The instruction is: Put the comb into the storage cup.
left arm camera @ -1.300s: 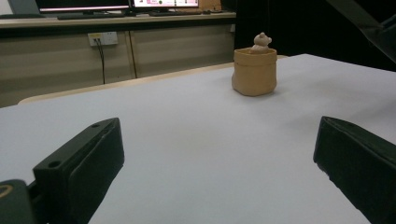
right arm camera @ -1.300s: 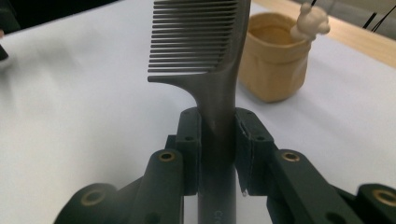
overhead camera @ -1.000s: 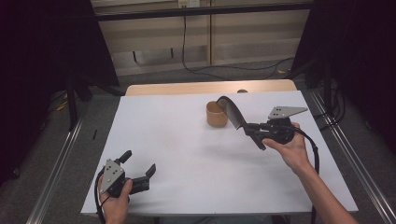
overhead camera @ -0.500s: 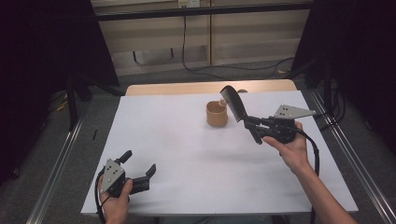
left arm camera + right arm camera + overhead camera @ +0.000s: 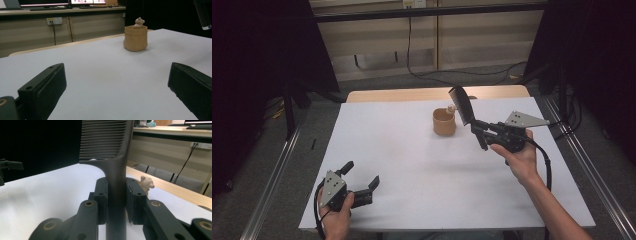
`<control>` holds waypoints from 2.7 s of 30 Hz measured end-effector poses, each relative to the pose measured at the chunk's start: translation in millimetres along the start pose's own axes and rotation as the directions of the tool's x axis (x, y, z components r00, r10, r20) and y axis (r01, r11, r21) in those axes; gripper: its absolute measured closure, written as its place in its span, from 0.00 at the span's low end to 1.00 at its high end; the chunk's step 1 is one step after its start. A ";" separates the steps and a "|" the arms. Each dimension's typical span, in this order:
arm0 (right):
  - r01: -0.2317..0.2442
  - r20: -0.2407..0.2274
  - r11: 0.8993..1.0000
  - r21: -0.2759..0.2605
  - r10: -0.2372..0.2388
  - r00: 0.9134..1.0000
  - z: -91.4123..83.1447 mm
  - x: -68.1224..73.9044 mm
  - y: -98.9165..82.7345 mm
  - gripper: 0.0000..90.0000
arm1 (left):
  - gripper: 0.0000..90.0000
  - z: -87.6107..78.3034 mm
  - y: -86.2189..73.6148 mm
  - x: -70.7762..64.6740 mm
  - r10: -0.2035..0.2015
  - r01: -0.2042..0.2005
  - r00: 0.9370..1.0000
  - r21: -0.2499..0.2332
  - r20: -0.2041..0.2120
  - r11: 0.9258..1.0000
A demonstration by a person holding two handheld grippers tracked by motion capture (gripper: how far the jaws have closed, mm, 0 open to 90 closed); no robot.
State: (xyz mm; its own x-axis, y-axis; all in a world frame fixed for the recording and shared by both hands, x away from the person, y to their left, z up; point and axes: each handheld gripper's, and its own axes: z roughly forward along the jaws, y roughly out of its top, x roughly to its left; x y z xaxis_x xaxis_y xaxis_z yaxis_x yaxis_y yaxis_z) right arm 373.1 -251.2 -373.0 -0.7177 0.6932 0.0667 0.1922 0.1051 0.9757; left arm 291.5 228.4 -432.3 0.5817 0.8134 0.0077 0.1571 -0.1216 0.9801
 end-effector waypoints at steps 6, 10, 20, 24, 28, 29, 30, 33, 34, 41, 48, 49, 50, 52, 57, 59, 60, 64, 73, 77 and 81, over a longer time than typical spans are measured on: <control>-0.002 0.006 1.000 -0.026 0.002 1.000 2.7 -1.3 3.1 0.81 | 0.02 0.0 0.2 0.4 -0.001 0.001 1.000 -0.002 -0.001 1.000; -0.005 0.009 0.999 -0.038 0.006 1.000 6.1 -0.9 6.2 0.81 | 0.02 0.6 0.4 0.2 -0.003 0.003 1.000 -0.003 0.003 1.000; -0.009 -0.005 0.997 -0.077 0.008 1.000 23.8 -0.3 16.2 0.81 | 0.02 1.0 0.6 0.1 -0.001 0.001 1.000 -0.004 0.019 1.000; -0.004 -0.003 0.996 -0.094 0.004 1.000 26.0 -0.6 21.2 0.81 | 0.02 0.7 0.5 0.1 0.003 -0.003 1.000 -0.003 0.017 1.000; -0.004 -0.002 0.995 -0.098 0.003 1.000 30.5 -2.1 25.1 0.81 | 0.02 0.8 0.7 -0.4 0.006 -0.006 1.000 0.000 0.018 1.000; -0.005 0.000 0.995 -0.098 0.005 1.000 31.5 -2.6 25.9 0.81 | 0.02 0.8 0.7 -0.4 0.004 -0.004 1.000 -0.001 0.017 1.000; -0.003 0.000 0.995 -0.098 0.003 1.000 32.6 -3.0 26.7 0.81 | 0.02 0.8 0.6 -0.3 0.004 -0.004 1.000 0.000 0.017 1.000; 0.001 0.003 0.995 -0.099 -0.001 1.000 36.1 -4.7 29.0 0.81 | 0.02 1.1 0.3 -0.3 -0.001 0.001 1.000 0.000 0.017 1.000; 0.000 0.002 0.995 -0.100 0.000 1.000 37.9 -5.3 30.0 0.81 | 0.02 1.1 0.4 -0.1 0.002 -0.002 1.000 0.000 0.017 1.000; -0.007 -0.001 0.994 -0.108 0.007 1.000 48.7 -4.0 35.3 0.81 | 0.02 1.9 0.2 -0.3 0.000 0.000 1.000 0.002 0.025 1.000; -0.009 0.009 0.993 -0.117 0.010 1.000 59.3 -7.7 43.0 0.81 | 0.02 1.5 0.2 0.0 -0.005 0.006 1.000 -0.008 0.021 1.000; -0.007 0.012 0.993 -0.118 0.009 1.000 60.3 -8.2 43.9 0.81 | 0.02 1.4 0.2 -0.2 -0.011 0.012 1.000 -0.012 0.023 1.000; -0.006 0.011 0.992 -0.123 0.007 1.000 62.4 -9.0 45.4 0.81 | 0.02 1.2 0.4 -0.4 -0.010 0.011 1.000 -0.016 0.018 1.000; -0.006 0.012 0.993 -0.121 0.007 1.000 65.1 -10.0 47.1 0.81 | 0.02 1.1 0.6 -0.4 -0.008 0.008 1.000 -0.012 0.020 1.000; -0.003 0.016 0.993 -0.116 0.005 1.000 73.6 -13.6 48.8 0.81 | 0.02 1.0 0.2 0.0 -0.013 0.013 1.000 -0.008 0.019 1.000; -0.005 0.019 0.993 -0.120 0.008 1.000 76.4 -15.6 49.1 0.81 | 0.02 1.1 0.4 0.2 -0.003 0.003 1.000 -0.006 0.022 1.000; -0.003 0.022 0.993 -0.116 0.006 1.000 77.4 -16.9 49.3 0.81 | 0.02 1.1 0.4 0.1 -0.002 0.002 1.000 -0.006 0.022 1.000; -0.010 0.027 0.993 -0.118 0.014 1.000 82.0 -19.4 49.6 0.81 | 0.02 0.9 0.5 0.3 -0.001 0.001 1.000 -0.006 0.021 1.000; -0.007 0.036 0.993 -0.115 0.011 0.999 95.4 -23.5 50.3 0.81 | 0.02 0.3 0.8 0.2 -0.005 0.005 1.000 -0.014 0.026 1.000; -0.007 0.037 0.995 -0.104 0.011 0.999 102.3 -24.4 48.0 0.81 | 0.02 0.3 0.7 0.0 -0.004 0.005 1.000 -0.012 0.027 1.000; -0.011 0.038 0.995 -0.099 0.015 0.999 107.5 -25.8 47.2 0.81 | 0.02 0.1 0.8 0.1 -0.002 0.002 1.000 -0.014 0.025 1.000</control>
State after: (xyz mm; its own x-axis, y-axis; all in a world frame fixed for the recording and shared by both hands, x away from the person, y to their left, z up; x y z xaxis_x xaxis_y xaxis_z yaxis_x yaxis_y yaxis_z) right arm 472.7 -187.4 -351.0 -0.6885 0.7215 0.0731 0.1330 0.0266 0.9908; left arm 291.8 228.4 -431.5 0.6014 0.7990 0.0009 0.1474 -0.1121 0.9827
